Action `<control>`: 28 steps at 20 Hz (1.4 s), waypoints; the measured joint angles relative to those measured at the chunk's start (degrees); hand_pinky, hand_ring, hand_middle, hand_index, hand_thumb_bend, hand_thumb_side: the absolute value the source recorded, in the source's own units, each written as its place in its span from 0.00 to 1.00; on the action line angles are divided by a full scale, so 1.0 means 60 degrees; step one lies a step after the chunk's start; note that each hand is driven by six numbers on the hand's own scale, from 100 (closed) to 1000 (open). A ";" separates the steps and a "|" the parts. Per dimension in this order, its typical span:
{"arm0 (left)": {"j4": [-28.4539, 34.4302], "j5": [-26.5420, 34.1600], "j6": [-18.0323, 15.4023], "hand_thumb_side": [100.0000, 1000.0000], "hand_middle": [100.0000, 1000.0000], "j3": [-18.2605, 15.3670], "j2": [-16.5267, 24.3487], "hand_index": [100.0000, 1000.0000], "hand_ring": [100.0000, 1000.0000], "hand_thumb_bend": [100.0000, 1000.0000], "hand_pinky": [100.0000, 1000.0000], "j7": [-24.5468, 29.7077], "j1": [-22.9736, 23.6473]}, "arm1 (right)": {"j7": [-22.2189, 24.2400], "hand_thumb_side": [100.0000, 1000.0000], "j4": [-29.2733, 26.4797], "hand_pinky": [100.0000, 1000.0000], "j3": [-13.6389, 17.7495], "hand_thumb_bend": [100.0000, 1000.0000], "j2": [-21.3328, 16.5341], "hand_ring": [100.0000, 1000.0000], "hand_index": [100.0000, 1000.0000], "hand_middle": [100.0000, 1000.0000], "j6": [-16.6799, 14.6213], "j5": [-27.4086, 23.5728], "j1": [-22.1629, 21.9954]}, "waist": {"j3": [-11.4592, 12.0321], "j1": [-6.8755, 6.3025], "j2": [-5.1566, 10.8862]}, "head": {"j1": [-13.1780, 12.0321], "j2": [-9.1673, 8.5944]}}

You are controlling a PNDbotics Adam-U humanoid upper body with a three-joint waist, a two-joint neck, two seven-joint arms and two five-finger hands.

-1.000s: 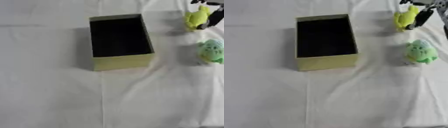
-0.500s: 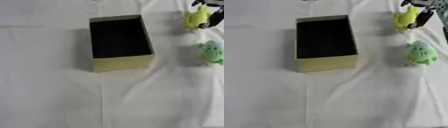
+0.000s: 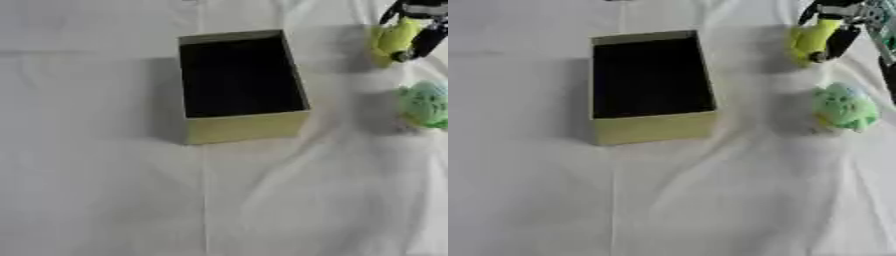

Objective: Pick up objects on the table and place them in the box.

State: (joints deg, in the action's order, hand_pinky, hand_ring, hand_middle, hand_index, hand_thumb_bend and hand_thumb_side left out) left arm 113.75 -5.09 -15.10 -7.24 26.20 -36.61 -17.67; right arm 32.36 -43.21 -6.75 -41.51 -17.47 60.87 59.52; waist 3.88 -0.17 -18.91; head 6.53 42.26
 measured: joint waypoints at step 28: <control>0.0000 -0.0003 0.0023 0.72 0.57 0.0000 -0.0077 0.70 0.45 0.07 0.49 0.0114 0.0002 | -0.1527 0.00 -0.3085 0.60 0.0064 0.27 -0.0416 0.41 0.14 0.13 0.0056 -0.1201 -0.0538 | -0.0114 0.0109 -0.0021 | -0.0023 0.0009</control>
State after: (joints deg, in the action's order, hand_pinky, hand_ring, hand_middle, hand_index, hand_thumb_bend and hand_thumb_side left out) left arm 113.75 -5.11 -14.96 -7.24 25.73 -35.92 -17.66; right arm 23.19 -61.72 -6.36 -44.00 -17.13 53.66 56.29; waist 3.20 0.48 -19.04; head 6.39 42.32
